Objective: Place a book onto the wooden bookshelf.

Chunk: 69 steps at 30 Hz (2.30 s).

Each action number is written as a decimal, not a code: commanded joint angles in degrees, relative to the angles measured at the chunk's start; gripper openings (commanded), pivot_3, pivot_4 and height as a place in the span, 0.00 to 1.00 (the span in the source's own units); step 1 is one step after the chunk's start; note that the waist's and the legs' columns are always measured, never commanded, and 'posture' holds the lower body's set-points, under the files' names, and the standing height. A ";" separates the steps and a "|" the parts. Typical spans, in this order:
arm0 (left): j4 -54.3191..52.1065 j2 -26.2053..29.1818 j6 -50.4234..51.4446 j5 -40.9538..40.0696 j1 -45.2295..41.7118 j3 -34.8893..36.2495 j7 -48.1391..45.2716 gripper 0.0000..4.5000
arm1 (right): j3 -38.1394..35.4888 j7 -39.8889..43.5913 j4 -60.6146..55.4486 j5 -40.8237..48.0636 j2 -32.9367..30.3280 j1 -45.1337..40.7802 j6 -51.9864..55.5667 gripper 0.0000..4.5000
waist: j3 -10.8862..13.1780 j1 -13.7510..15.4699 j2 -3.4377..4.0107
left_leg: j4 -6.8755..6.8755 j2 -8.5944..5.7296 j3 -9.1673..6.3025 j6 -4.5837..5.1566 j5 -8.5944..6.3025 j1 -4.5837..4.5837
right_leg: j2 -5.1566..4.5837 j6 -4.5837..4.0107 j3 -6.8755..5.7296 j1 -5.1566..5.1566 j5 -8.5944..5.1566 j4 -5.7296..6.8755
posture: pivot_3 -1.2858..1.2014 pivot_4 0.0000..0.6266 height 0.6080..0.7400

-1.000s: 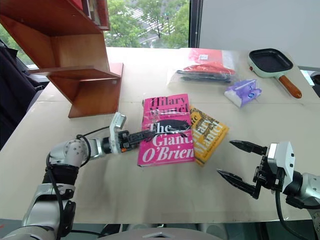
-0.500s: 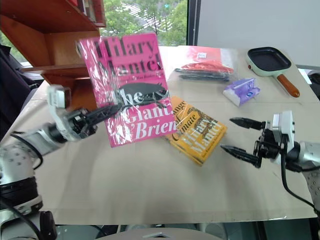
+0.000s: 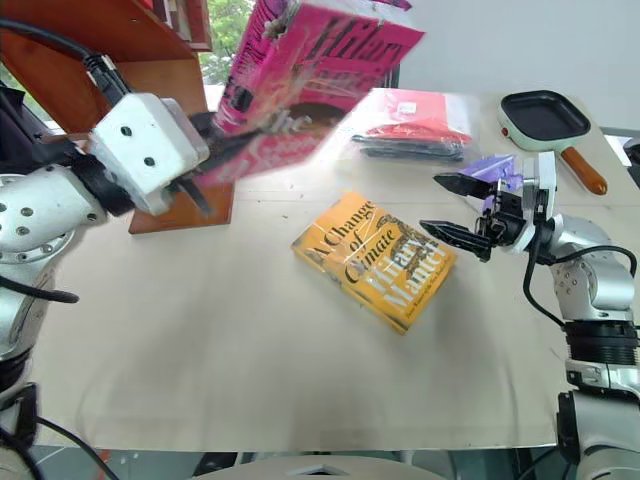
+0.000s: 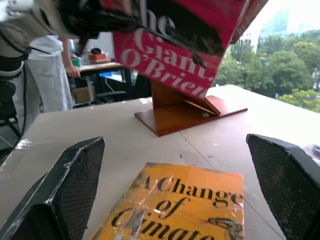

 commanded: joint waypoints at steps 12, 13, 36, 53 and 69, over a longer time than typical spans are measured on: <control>10.75 2.81 -19.89 25.84 5.56 7.83 4.78 0.05 | -2.90 -4.30 -4.98 7.01 1.33 -4.13 9.65 1.00 | 0.11 -0.50 0.13 | 0.13 0.11 0.53 0.00 0.00 -0.76 | -0.05 0.07 0.12 -0.79 0.05 0.08 | 0.52 0.24 0.93; 10.93 2.47 -19.93 26.64 4.85 6.96 4.17 0.05 | -3.16 -4.57 -5.03 7.09 1.25 -4.15 9.83 1.00 | 0.11 -0.40 0.13 | 0.16 0.10 0.53 0.00 0.00 -0.83 | -0.05 0.08 0.11 -0.82 0.05 0.09 | 0.52 0.24 0.93; 39.45 6.10 -29.94 29.40 -1.09 1.89 -5.56 0.05 | -3.30 -13.41 -11.82 4.13 5.66 2.11 5.20 1.00 | 0.09 -0.79 0.11 | 0.14 0.12 0.60 0.00 0.00 -0.85 | -0.04 0.09 0.12 -0.95 0.07 0.27 | 0.52 0.24 0.93; 40.99 8.16 -27.78 27.77 4.86 8.82 -8.19 0.98 | -4.09 -12.48 -10.61 3.57 5.83 4.29 1.82 1.00 | 0.04 -1.12 0.11 | 0.40 0.13 0.83 -0.01 0.01 -0.56 | -0.04 0.08 0.36 -0.95 0.06 0.90 | 0.52 0.24 0.93; 20.70 -2.35 -17.23 30.90 25.91 37.65 -10.19 0.98 | -1.78 -5.00 -1.06 0.59 5.12 -1.49 0.52 1.00 | -0.05 -0.80 -0.09 | 0.47 0.23 1.06 -0.01 0.00 -0.63 | -0.02 0.07 0.51 -1.14 0.06 0.94 | 0.52 0.24 0.93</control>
